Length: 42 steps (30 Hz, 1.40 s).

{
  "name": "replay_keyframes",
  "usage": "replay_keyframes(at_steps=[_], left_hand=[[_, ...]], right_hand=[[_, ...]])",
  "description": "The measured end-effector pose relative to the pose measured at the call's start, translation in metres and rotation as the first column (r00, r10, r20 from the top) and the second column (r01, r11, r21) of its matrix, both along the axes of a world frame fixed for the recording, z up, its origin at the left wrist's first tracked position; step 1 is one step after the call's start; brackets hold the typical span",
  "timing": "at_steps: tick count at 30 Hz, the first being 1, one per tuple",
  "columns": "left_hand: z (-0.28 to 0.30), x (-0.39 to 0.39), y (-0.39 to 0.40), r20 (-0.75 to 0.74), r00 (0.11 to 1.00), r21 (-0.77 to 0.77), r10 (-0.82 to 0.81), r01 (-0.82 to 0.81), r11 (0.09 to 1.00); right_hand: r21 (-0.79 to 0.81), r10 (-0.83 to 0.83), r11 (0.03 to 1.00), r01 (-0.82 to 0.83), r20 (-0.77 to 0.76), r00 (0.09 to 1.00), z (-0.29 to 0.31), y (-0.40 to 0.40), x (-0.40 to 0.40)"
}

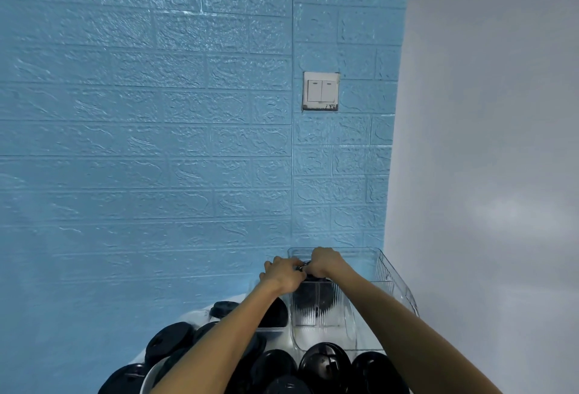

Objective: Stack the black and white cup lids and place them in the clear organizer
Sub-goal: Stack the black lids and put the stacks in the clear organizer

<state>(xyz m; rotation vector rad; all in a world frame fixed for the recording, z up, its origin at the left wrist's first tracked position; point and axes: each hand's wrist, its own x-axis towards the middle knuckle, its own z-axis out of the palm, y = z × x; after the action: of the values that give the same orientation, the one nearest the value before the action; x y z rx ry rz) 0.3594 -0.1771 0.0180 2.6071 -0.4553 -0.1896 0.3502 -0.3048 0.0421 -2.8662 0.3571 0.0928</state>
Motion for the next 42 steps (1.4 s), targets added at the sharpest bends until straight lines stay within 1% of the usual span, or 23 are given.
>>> replay_keyframes(at_steps=[2,4,6,9,11,14,16,18,20,23,25,26,29,32,35,37,42], left_hand=[[-0.002,0.004,-0.001,-0.017,1.0,0.012,-0.005,0.005,1.0],[-0.003,0.006,-0.002,-0.013,1.0,0.02,-0.005,0.005,1.0],[-0.004,0.007,-0.002,-0.005,1.0,0.01,0.01,-0.01,1.0],[-0.009,0.01,-0.001,0.0,1.0,-0.027,0.017,-0.017,0.999],[-0.011,0.011,0.0,0.008,1.0,-0.039,0.025,-0.024,0.999],[-0.013,0.013,-0.001,0.008,0.999,-0.059,0.031,-0.031,0.998],[-0.014,0.013,-0.002,0.008,0.999,-0.076,0.031,-0.031,0.997],[-0.014,0.014,-0.002,0.005,0.999,-0.098,0.034,-0.033,0.995],[-0.015,0.015,-0.003,-0.004,0.999,-0.132,0.04,-0.04,0.99],[-0.016,0.015,-0.002,-0.014,0.999,-0.178,0.041,-0.043,0.983],[-0.016,0.013,-0.001,-0.009,0.999,-0.214,0.042,-0.043,0.976],[-0.016,0.012,0.0,-0.005,0.999,-0.24,0.045,-0.045,0.97],[-0.015,0.007,0.005,0.013,0.999,-0.329,0.051,-0.044,0.943],[-0.002,-0.007,0.013,0.042,0.996,-0.424,0.074,-0.049,0.905],[0.022,-0.025,0.021,0.052,0.993,-0.532,0.103,-0.06,0.845],[0.041,-0.042,0.027,0.063,0.991,-0.6,0.117,-0.056,0.798],[0.097,-0.105,0.048,0.107,0.982,-0.73,0.155,-0.028,0.682]], right_hand=[[0.019,0.038,0.999,-0.036,-0.079,0.996,0.002,0.004,0.001],[0.07,0.056,0.996,-0.047,-0.125,0.991,0.004,0.006,0.0],[0.084,0.076,0.994,-0.063,-0.164,0.984,0.003,0.005,0.002],[0.041,0.14,0.99,-0.135,-0.195,0.971,0.0,0.007,0.003],[0.032,0.157,0.988,-0.153,-0.193,0.969,0.001,0.009,0.004],[0.102,0.199,0.978,-0.179,-0.231,0.952,0.011,0.005,-0.002],[0.147,0.165,0.98,-0.133,-0.228,0.96,0.018,-0.001,-0.007],[0.102,0.142,0.987,-0.122,-0.214,0.966,0.018,-0.007,-0.006],[0.021,0.146,0.989,-0.145,-0.221,0.964,0.014,-0.007,-0.004],[-0.043,0.148,0.986,-0.162,-0.226,0.963,0.008,-0.003,0.001],[-0.029,0.135,0.989,-0.143,-0.187,0.973,0.01,-0.003,0.001],[0.008,0.126,0.992,-0.126,-0.164,0.978,0.011,-0.004,-0.001],[0.204,0.061,0.978,-0.05,-0.046,0.997,0.016,-0.012,-0.008],[0.437,0.005,0.898,-0.055,0.116,0.993,0.023,-0.011,-0.024],[0.596,-0.042,0.792,-0.135,0.274,0.961,0.036,-0.002,-0.05],[0.638,-0.066,0.745,-0.195,0.361,0.93,0.049,0.008,-0.071],[0.646,-0.055,0.682,-0.342,0.511,0.858,0.091,0.037,-0.139]])
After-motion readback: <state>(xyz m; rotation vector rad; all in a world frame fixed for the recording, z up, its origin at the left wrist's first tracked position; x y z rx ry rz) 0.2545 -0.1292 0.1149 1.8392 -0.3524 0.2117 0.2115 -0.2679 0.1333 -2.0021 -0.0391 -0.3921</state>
